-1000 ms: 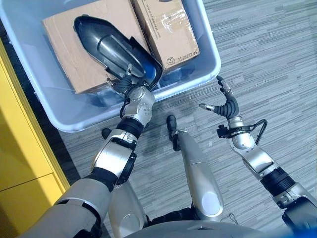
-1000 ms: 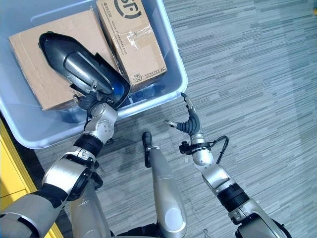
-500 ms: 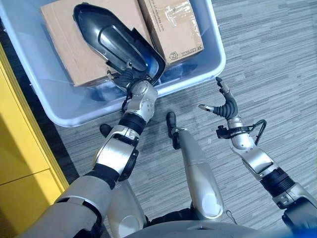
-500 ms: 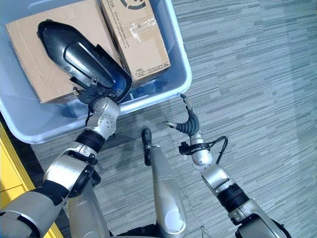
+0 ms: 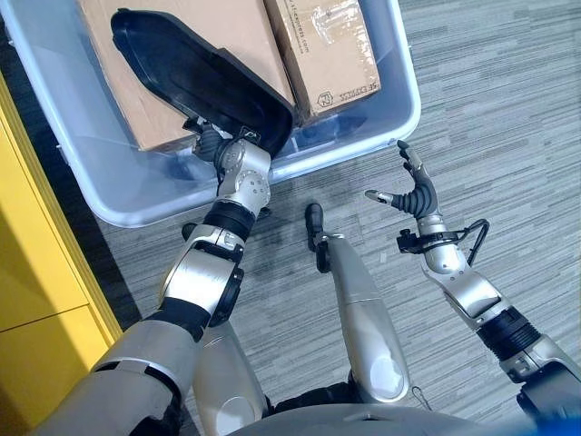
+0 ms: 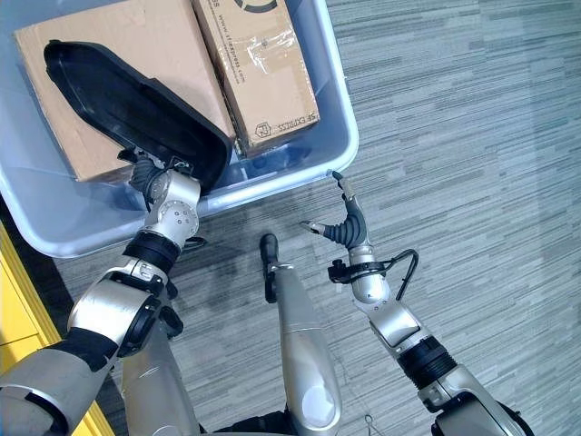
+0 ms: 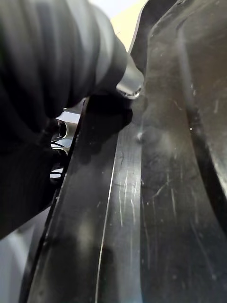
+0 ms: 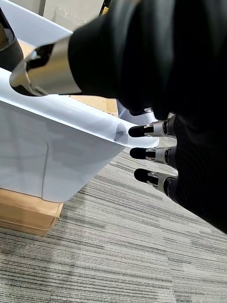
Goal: Move parts from the plastic box to the shelf.
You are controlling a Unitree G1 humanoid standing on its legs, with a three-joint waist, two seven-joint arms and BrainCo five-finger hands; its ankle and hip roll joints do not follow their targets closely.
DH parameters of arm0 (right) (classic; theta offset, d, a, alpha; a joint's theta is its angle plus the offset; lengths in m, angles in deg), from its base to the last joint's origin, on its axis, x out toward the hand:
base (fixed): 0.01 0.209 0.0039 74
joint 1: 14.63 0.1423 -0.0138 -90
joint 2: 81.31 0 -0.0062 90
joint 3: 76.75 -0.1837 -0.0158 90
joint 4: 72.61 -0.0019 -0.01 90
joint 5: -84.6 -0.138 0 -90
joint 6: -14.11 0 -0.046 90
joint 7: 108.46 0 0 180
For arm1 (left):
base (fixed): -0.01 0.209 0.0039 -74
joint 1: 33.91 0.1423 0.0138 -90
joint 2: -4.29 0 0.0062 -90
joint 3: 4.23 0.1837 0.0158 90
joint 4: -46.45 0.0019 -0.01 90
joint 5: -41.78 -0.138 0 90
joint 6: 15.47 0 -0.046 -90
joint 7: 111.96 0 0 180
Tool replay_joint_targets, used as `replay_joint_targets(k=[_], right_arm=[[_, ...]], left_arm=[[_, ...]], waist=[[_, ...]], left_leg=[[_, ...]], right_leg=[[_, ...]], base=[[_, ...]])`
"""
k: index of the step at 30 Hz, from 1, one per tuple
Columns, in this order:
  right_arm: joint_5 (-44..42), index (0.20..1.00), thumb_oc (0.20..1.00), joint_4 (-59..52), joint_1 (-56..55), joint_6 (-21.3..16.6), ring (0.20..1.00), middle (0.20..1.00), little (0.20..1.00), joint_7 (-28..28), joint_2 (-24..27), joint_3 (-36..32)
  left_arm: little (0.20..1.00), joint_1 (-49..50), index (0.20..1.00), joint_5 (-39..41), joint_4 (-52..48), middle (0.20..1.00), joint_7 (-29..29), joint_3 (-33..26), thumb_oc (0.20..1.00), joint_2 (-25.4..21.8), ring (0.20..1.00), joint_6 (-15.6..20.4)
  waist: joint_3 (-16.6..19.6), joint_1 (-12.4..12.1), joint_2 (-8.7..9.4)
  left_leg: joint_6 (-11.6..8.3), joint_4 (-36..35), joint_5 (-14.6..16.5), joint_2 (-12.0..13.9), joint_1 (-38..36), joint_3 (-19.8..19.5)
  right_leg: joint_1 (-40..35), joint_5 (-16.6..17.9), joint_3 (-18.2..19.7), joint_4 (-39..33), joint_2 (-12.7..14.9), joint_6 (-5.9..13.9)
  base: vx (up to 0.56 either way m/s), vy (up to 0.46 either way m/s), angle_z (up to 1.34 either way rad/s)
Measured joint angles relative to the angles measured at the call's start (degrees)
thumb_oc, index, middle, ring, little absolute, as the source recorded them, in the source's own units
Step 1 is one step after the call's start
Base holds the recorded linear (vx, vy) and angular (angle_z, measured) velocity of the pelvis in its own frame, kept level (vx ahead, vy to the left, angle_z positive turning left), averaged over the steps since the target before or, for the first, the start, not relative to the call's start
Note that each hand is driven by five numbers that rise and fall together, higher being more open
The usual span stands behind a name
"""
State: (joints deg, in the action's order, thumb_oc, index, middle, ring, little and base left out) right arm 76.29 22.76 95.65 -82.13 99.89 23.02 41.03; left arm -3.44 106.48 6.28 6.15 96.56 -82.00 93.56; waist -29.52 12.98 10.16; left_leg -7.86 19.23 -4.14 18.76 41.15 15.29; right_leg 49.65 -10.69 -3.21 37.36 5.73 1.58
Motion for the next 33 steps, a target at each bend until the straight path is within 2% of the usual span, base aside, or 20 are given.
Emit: replay_joint_targets(k=[9, 14, 20, 26, 31, 33], right_arm=[[-0.56, 1.0, 1.0, -0.02, -0.03, 0.07, 1.0, 1.0, 1.0, 0.71, -0.05, 0.18], [-0.54, 1.0, 1.0, -0.03, -1.12, -0.5, 1.0, 1.0, 1.0, 0.51, -0.17, 0.16], [-0.13, 1.0, 1.0, -0.06, -2.91, -2.75, 1.0, 1.0, 1.0, -0.6, -0.7, -0.13], [0.75, 1.0, 1.0, 0.08, -3.76, -4.25, 1.0, 1.0, 1.0, -1.69, -0.63, -0.4], [2.33, 1.0, 1.0, -0.47, -5.35, -4.3, 1.0, 1.0, 1.0, -3.42, 0.23, -0.72], [2.4, 1.0, 1.0, -1.21, -5.58, -4.3, 1.0, 1.0, 1.0, -3.64, 0.23, -0.76]], left_arm=[[0.2, -1.84, 0.2, 1.98, 1.27, 0.2, 0.03, -0.12, 0.2, -0.06, 0.2, 0.18], [0.2, 0.57, 0.2, -2.78, 0.9, 0.2, 0.68, -0.09, 0.2, -0.28, 0.2, -0.25], [0.2, 10.34, 0.2, -7.75, -2.97, 0.2, 10.88, 2.34, 0.2, -0.57, 0.2, 0.07], [0.2, 13.35, 0.2, -9.48, -3.08, 0.2, 12.9, 0.93, 0.2, -1.55, 0.2, 0.58], [0.2, 17.52, 0.2, -10.46, -7.55, 0.2, 14.04, -0.27, 0.2, -1.36, 0.2, 0.54], [0.2, 18.66, 0.2, -12.44, -8.02, 0.2, 14.04, -0.9, 0.2, -1.15, 0.2, 0.55]], waist=[[0.31, 0.2, 0.47], [0.32, 1.68, 0.47], [0.3, 0.99, 0.43], [-0.03, -1.41, -0.76], [-0.23, -2.69, -4.43], [-0.25, -2.98, -5.04]], left_leg=[[0.74, 2.16, 0.78, -0.02, 1.99, 0.0], [0.76, 2.29, 0.83, -0.16, 1.01, -0.04], [0.69, 0.01, 0.49, -1.39, -5.51, 0.39], [0.94, -2.81, -0.36, -2.59, -12.4, 1.3], [1.01, -4.56, -0.43, -2.78, -17.14, 1.12], [0.9, -4.99, -0.52, -2.77, -18.56, 0.81]], right_leg=[[1.52, 0.15, 0.66, 0.53, 0.2, 0.28], [0.35, 0.36, 0.67, 0.62, 0.28, -0.02], [-5.89, 0.28, 0.27, -0.59, 1.38, 0.12], [-12.02, 0.19, 0.22, -1.62, 2.37, 0.49], [-17.23, 0.32, -0.4, -3.54, 2.33, 0.7], [-18.79, 0.32, -0.54, -4.05, 2.17, 0.69]], base=[[0.0, 0.004, 0.0], [-0.01, 0.094, 0.0], [-0.02, 0.141, 0.05], [0.0, 0.14, 0.06], [0.03, 0.103, 0.03], [0.05, 0.108, 0.01]])
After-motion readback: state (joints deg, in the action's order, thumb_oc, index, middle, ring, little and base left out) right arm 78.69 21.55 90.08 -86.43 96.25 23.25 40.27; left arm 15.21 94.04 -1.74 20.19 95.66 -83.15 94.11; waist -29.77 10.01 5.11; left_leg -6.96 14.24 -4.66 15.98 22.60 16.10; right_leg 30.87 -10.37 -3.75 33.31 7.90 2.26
